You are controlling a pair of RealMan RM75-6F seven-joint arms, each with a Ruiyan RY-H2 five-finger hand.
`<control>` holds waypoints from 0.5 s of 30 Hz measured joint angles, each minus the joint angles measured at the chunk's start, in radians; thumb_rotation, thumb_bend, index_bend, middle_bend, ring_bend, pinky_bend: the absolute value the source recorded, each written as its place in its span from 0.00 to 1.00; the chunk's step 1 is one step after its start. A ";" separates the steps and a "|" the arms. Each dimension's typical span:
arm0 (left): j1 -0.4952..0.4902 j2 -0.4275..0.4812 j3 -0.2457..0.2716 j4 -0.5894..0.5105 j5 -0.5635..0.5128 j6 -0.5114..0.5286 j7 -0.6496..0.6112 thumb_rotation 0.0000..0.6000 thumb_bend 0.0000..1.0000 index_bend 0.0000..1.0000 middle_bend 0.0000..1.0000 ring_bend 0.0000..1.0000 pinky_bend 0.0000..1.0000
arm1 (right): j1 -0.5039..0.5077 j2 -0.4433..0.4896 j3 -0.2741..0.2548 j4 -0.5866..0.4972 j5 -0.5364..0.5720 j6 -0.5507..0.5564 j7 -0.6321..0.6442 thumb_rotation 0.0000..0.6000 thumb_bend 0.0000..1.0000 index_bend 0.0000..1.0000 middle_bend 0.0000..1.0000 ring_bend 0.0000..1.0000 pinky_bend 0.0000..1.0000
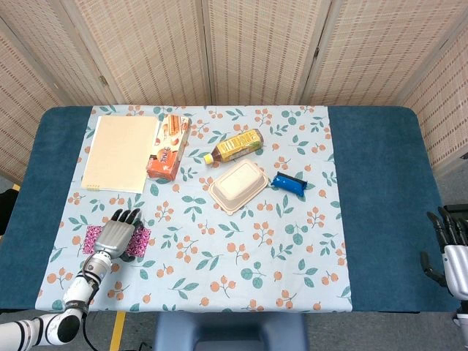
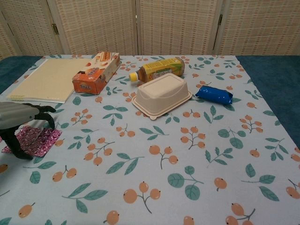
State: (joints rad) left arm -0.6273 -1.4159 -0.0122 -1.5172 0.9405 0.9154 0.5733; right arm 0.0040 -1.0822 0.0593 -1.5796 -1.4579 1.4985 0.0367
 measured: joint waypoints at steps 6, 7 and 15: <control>-0.007 -0.005 0.003 0.002 -0.016 0.004 0.012 1.00 0.18 0.30 0.00 0.00 0.00 | -0.001 -0.001 0.000 0.004 0.001 -0.001 0.004 1.00 0.50 0.00 0.00 0.00 0.00; -0.007 -0.005 0.004 0.001 -0.016 0.005 0.012 1.00 0.18 0.30 0.00 0.00 0.00 | -0.002 -0.002 0.000 0.005 0.002 -0.001 0.004 1.00 0.50 0.00 0.00 0.00 0.00; -0.002 -0.005 0.011 -0.003 0.008 0.022 -0.002 1.00 0.18 0.34 0.00 0.00 0.00 | -0.003 -0.001 0.000 0.002 -0.001 0.001 0.003 1.00 0.50 0.00 0.00 0.00 0.00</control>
State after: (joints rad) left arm -0.6293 -1.4214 -0.0012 -1.5201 0.9481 0.9378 0.5709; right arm 0.0014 -1.0830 0.0593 -1.5773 -1.4587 1.5000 0.0398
